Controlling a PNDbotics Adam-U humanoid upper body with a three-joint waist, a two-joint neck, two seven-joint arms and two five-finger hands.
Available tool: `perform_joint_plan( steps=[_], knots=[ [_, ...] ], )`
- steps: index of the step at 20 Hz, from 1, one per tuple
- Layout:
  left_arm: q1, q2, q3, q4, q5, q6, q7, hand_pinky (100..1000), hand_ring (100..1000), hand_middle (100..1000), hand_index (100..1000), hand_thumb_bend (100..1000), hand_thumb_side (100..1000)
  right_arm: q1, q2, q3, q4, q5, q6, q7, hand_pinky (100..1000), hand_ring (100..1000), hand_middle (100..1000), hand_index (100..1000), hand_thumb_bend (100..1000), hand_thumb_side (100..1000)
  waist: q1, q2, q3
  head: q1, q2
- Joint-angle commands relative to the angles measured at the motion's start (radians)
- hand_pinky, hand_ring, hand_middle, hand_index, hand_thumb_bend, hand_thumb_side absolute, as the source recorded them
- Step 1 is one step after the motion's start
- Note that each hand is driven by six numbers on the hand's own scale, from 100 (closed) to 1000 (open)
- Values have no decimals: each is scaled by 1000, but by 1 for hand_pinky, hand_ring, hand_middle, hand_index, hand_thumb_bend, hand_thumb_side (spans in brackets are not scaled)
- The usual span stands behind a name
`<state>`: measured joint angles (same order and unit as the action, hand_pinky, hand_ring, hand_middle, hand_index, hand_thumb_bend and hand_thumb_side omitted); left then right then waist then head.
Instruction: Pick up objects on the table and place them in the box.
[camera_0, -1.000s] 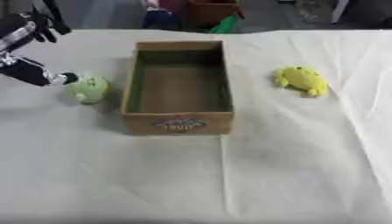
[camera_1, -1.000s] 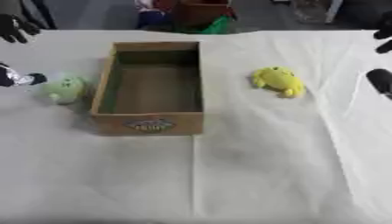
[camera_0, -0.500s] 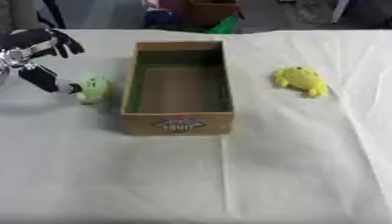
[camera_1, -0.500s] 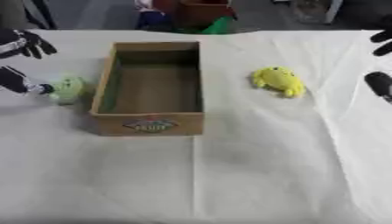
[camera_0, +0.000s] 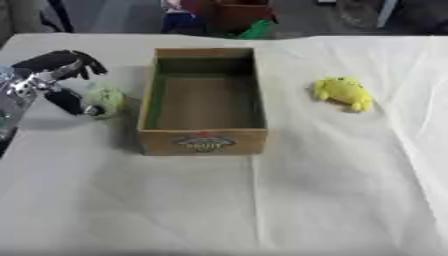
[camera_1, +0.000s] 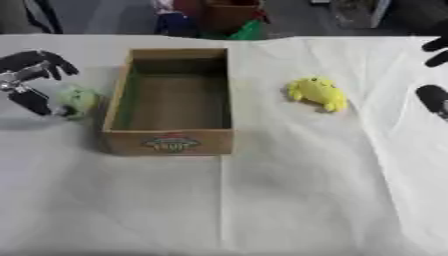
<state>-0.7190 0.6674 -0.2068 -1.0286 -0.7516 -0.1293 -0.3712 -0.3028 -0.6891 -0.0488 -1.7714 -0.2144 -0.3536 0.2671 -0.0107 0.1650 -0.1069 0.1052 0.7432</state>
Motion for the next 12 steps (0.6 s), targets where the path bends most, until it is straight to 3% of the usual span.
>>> perform_joint_plan(
  steps=[1,2,3,4,5,6,7,12],
  knots=[
    [-30,-10,8,51,-41,-14,1,711,660,673,802,434,168,-11,-17,-7,-3,-6,-2,6,635,730,774,809,418,190,-2,-17,-4,5,-8],
    [-33,-16,8,63,-55,-15,2,675,594,594,758,350,161,-11,-16,-7,-2,-6,-2,6,636,730,774,809,418,190,-3,-16,-4,5,-7],
    [-35,-20,10,69,-70,-15,12,664,573,571,745,323,159,-10,-16,-8,-2,-6,-3,8,636,730,774,809,418,190,-3,-16,-5,5,-7],
    [-35,-21,14,65,-82,-12,41,566,423,394,627,125,156,-10,-15,-8,-1,-6,-4,8,637,730,775,809,418,190,-4,-15,-5,4,-7],
    [-32,-21,18,57,-89,-6,78,529,362,323,575,100,163,-9,-15,-9,-1,-6,-4,8,636,730,775,809,418,190,-4,-15,-4,3,-7],
    [-28,-19,23,43,-90,2,120,501,320,273,535,100,265,-8,-16,-10,0,-6,-4,8,636,730,775,809,413,193,-4,-15,-4,3,-7],
    [-22,-16,26,28,-84,11,157,496,314,265,530,100,164,-8,-16,-11,1,-6,-5,7,637,730,775,809,418,190,-4,-14,-4,2,-8],
    [-11,17,46,-111,30,41,213,494,314,264,535,100,168,-9,-18,-11,1,-8,-6,9,637,731,775,810,419,190,-1,-16,0,0,-9]
  ],
)
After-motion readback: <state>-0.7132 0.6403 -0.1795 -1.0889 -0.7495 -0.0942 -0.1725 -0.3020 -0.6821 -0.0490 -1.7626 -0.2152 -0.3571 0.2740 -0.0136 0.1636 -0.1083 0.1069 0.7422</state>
